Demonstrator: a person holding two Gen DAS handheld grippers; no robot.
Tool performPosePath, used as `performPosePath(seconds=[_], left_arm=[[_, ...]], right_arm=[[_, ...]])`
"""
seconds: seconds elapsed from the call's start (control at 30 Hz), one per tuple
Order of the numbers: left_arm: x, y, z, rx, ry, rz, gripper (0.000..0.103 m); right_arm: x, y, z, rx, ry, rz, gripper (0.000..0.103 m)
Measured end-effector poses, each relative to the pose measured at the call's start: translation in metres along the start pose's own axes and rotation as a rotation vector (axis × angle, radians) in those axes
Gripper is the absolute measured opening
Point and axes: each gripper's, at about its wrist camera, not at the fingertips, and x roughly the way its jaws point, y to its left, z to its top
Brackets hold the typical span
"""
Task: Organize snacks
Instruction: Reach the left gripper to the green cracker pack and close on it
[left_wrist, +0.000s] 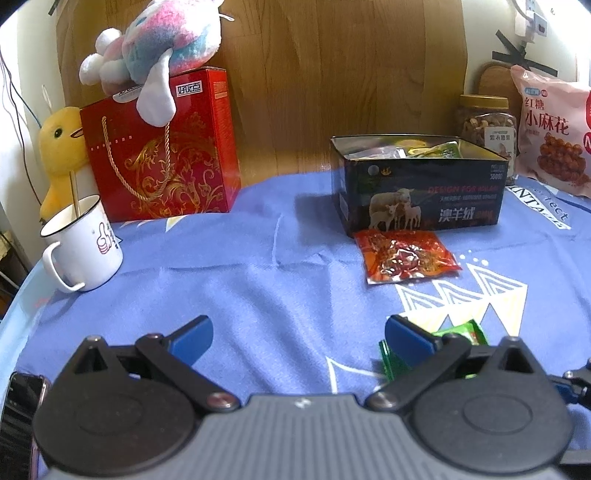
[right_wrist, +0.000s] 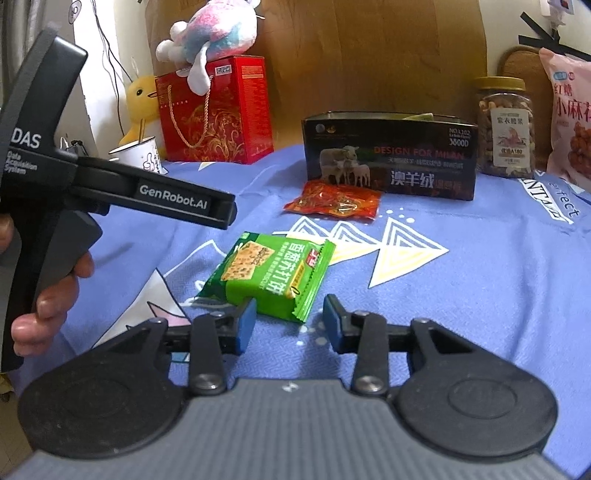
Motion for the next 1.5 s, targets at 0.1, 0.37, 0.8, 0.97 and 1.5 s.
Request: performPosePath(seconds=[0.1, 0.37, 0.8, 0.97, 1.5], left_arm=[[0.001, 0.0, 0.0, -0.002, 0.002, 0.002, 0.103], [0.003, 0.0, -0.002, -0.002, 0.011, 0.004, 0.103], [-0.003, 0.012, -0.003, -0.078, 0.024, -0.111, 0.102], [-0.005, 0.021, -0.003, -0.144, 0.047, -0.18, 0.102], [0.013, 0.021, -0.03, -0.056, 0.072, -0.065, 0.103]], right_arm=[[-0.001, -0.002, -0.001, 0.012, -0.007, 0.012, 0.044], [-0.002, -0.005, -0.002, 0.027, -0.015, 0.025, 0.045], [-0.004, -0.012, -0.003, 0.082, -0.033, 0.024, 0.045], [-0.004, -0.012, -0.003, 0.082, -0.033, 0.026, 0.045], [-0.004, -0.016, -0.004, 0.1, -0.036, 0.054, 0.046]])
